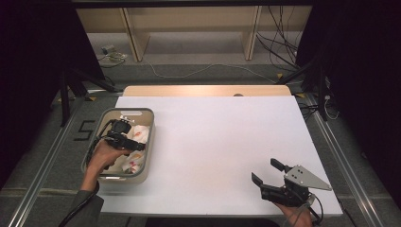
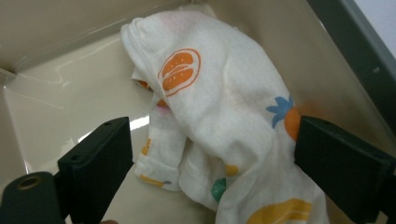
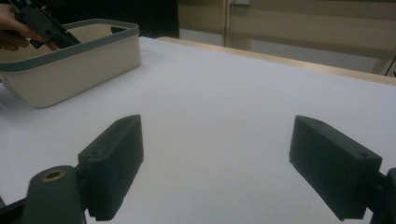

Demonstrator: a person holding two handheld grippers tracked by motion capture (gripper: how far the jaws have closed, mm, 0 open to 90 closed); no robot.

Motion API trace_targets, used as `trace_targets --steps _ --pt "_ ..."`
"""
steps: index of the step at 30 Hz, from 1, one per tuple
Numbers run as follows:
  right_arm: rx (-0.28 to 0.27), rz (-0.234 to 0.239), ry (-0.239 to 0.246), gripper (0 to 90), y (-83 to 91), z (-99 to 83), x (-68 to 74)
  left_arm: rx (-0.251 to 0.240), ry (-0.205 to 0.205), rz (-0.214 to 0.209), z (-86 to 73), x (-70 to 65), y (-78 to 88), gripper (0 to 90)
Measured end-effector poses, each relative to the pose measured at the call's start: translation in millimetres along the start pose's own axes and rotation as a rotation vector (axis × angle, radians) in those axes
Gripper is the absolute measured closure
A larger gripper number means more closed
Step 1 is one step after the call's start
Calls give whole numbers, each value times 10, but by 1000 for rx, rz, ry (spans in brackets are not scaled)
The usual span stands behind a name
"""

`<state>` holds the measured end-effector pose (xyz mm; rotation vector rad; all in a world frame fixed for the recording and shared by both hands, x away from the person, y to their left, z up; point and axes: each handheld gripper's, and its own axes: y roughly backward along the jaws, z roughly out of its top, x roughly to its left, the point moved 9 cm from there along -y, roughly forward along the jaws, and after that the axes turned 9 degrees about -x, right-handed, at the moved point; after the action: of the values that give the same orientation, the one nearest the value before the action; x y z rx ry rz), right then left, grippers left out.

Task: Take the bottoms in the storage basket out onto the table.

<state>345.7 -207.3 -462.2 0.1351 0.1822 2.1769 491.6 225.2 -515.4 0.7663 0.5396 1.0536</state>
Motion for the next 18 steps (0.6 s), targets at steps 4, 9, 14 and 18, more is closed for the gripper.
trace_targets --steps 4,9,14,18 --pt "0 3 8 185 -3 0 8 29 2 -27 -32 -35 -19 121" --pt "2 4 8 185 -4 -4 15 73 -16 -40 -89 -60 -58 121" --pt "7 3 5 185 -8 -10 18 109 -26 -18 -138 -59 -138 121" --pt "9 7 5 185 -15 -15 22 120 -15 -3 -134 -39 -146 120"
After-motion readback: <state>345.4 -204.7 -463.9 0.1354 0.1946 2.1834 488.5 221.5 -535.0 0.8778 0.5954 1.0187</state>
